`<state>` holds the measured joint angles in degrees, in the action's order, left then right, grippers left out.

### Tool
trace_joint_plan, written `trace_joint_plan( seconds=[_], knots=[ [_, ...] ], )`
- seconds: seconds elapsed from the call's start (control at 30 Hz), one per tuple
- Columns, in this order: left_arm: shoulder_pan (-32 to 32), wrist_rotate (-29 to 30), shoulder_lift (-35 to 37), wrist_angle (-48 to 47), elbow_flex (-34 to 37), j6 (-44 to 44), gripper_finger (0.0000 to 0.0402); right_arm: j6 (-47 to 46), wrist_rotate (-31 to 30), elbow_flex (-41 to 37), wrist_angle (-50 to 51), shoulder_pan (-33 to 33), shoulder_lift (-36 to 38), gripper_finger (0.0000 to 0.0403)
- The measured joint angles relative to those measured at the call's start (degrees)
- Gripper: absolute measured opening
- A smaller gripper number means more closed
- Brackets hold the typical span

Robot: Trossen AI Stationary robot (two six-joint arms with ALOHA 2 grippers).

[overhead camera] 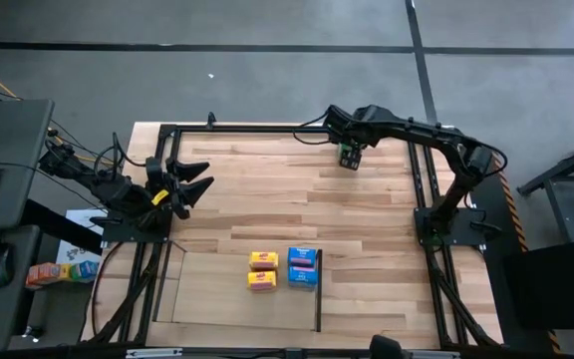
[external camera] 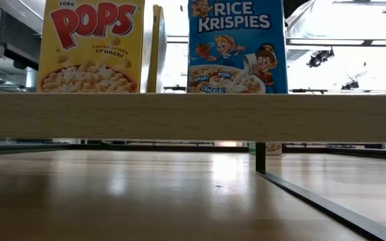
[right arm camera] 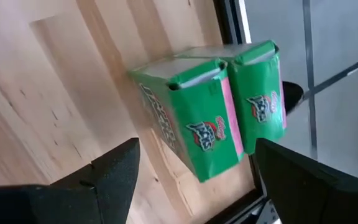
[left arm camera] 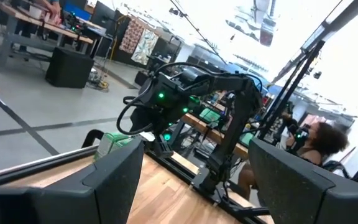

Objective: Stack cereal on shelf
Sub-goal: Put the bottom green cereal box on the shelf

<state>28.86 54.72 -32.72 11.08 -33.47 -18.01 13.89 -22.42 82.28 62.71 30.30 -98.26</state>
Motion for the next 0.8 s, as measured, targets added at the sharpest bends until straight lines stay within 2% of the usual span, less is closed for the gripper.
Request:
trace_joint_plan(
  seconds=[0.33,0.8],
  knots=[
    [0.0,0.0,-0.3,0.0,0.0,-1.4,0.0282,4.2,1.0,-1.5,-0.8,0.0,-1.2,0.0291],
    [0.0,0.0,-0.3,0.0,0.0,-1.5,0.0282,7.2,-2.4,-1.5,-1.8,-0.5,-4.5,0.0291]
  ],
)
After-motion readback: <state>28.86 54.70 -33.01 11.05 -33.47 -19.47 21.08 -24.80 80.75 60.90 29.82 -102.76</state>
